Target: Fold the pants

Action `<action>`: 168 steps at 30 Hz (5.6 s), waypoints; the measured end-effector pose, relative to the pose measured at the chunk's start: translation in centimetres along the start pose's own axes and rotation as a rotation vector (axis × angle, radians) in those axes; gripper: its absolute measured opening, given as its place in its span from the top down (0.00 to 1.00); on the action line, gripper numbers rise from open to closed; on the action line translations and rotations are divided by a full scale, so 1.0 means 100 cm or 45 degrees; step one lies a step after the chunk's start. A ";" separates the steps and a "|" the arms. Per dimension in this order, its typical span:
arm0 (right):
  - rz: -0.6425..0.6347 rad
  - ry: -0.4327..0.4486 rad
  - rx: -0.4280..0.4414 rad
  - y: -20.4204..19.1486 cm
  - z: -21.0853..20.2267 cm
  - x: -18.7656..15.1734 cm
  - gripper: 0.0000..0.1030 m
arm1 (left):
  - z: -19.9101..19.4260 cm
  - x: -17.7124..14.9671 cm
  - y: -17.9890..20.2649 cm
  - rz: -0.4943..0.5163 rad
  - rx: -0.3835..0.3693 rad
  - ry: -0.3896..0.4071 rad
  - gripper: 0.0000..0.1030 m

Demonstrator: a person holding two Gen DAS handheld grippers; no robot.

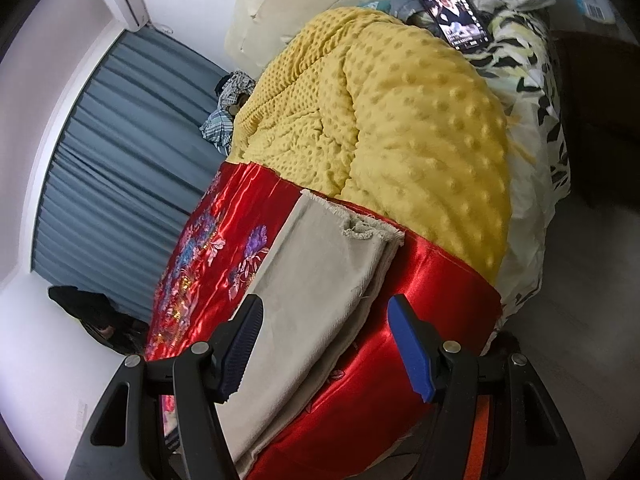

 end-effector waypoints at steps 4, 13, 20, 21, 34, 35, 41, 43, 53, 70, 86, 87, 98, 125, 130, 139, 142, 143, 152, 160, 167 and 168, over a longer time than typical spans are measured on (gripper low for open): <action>0.125 -0.053 0.111 0.011 0.007 0.001 0.37 | 0.000 0.000 0.000 0.001 0.001 0.000 0.00; 0.184 -0.275 0.118 0.025 0.054 0.020 0.37 | -0.002 -0.001 -0.002 0.000 0.005 0.009 0.00; 0.114 -0.314 0.006 0.027 0.083 0.019 0.92 | -0.006 -0.004 0.000 -0.020 -0.010 -0.086 0.02; 0.071 -0.297 -0.023 0.023 0.081 0.020 0.92 | -0.017 -0.003 0.000 -0.079 0.026 -0.118 0.04; -0.127 -0.182 -0.047 -0.007 0.060 0.024 0.92 | -0.031 -0.023 0.151 0.480 0.171 -0.069 0.07; -0.146 -0.166 -0.035 -0.011 0.056 0.025 0.92 | -0.036 -0.029 0.153 0.502 0.168 -0.054 0.07; -0.423 -0.123 -0.027 -0.075 0.036 0.020 0.92 | -0.062 -0.049 0.136 0.464 0.102 -0.084 0.07; -0.507 -0.115 0.019 -0.110 0.024 0.015 0.92 | -0.095 -0.050 0.112 0.324 -0.002 -0.027 0.07; -0.926 -0.217 0.404 -0.325 -0.019 -0.086 0.92 | -0.223 -0.105 -0.082 -0.321 -0.088 0.199 0.06; -1.327 -0.989 0.162 -0.350 0.198 -0.486 0.45 | -0.215 -0.213 -0.198 -0.780 -0.071 0.230 0.06; -1.155 -0.662 0.030 -0.258 0.155 -0.288 0.51 | -0.150 -0.105 -0.037 -0.124 -0.175 0.145 0.06; -1.139 -0.721 -0.002 -0.244 0.166 -0.298 0.51 | -0.126 -0.108 -0.033 -0.114 -0.175 0.077 0.06; -1.182 -0.581 -0.013 -0.279 0.166 -0.260 0.49 | -0.089 -0.124 -0.030 -0.056 -0.075 0.027 0.03; -1.421 -0.710 -0.280 -0.205 0.181 -0.342 0.31 | -0.087 -0.128 -0.028 -0.044 -0.035 -0.010 0.01; -1.423 -0.719 -0.247 -0.203 0.180 -0.342 0.30 | -0.122 -0.113 -0.026 -0.158 -0.131 0.108 0.01; -1.458 -0.712 -0.255 -0.204 0.183 -0.345 0.29 | -0.101 -0.091 -0.037 -0.220 -0.091 0.072 0.01; -1.460 -0.711 -0.253 -0.204 0.183 -0.345 0.28 | -0.070 -0.102 -0.041 -0.207 -0.044 -0.050 0.01; -1.462 -0.711 -0.253 -0.204 0.183 -0.345 0.28 | -0.068 -0.104 -0.040 -0.193 -0.038 -0.038 0.01; -1.485 -0.705 -0.263 -0.204 0.185 -0.347 0.28 | -0.065 -0.105 -0.037 -0.127 -0.016 0.004 0.01; -1.485 -0.703 -0.258 -0.204 0.184 -0.348 0.28 | -0.070 -0.116 -0.036 -0.085 0.009 -0.086 0.01; -1.489 -0.705 -0.253 -0.204 0.184 -0.348 0.28 | -0.082 -0.140 -0.036 -0.048 0.025 -0.081 0.01; -1.495 -0.707 -0.256 -0.207 0.182 -0.347 0.28 | -0.082 -0.139 -0.036 -0.053 0.018 -0.082 0.01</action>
Point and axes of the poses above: each gripper's, at about its wrist camera, not at the fingertips, and z roughly the way its jaws point, y to its right, x to its top, the point moved 9 cm from there along z, roughly the way its jaws point, and after that the axes turned 11 degrees about -y, right-handed, at the moved point
